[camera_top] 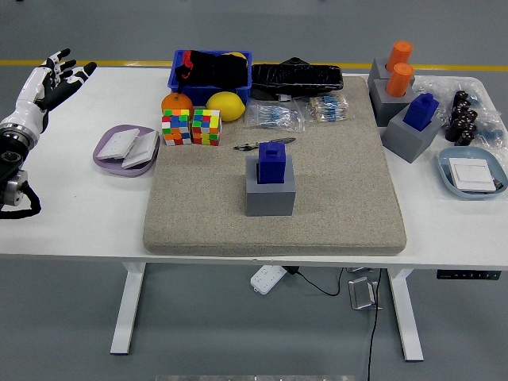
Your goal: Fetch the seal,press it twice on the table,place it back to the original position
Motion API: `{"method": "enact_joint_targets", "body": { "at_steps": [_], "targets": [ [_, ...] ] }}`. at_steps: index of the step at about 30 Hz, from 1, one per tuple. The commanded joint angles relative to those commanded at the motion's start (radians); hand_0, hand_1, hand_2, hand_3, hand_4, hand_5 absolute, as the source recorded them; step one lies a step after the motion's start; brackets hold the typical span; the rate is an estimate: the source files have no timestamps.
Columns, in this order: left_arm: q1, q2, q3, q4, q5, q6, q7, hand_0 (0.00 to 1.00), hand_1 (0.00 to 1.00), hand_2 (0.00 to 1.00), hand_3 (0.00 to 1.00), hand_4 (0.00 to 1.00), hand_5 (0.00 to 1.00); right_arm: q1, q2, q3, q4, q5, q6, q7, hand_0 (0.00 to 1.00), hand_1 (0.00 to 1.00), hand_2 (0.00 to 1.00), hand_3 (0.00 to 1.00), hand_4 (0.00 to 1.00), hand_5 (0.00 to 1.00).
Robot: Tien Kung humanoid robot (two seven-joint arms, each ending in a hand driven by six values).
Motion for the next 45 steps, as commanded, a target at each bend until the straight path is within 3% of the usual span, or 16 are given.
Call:
{"method": "enact_joint_targets", "body": {
  "at_steps": [21,45],
  "targets": [
    [0.016,0.008,-0.011,-0.004,0.004,0.001,0.000,0.957,0.952,0.942,0.969,0.897,0.645,0.003,-0.003,-0.014,0.000,0.002,0.000,0.000,0.869,0.738,0.713,0.719,0.825,0.508],
    [0.012,-0.002,-0.004,-0.010,0.005,0.001,-0.001,0.957,0.950,0.942,0.967,0.897,0.647,0.000,-0.008,-0.015,0.002,0.019,-0.001,-0.001,0.869,0.733,0.711,0.714,0.823,0.506]
  ]
}}
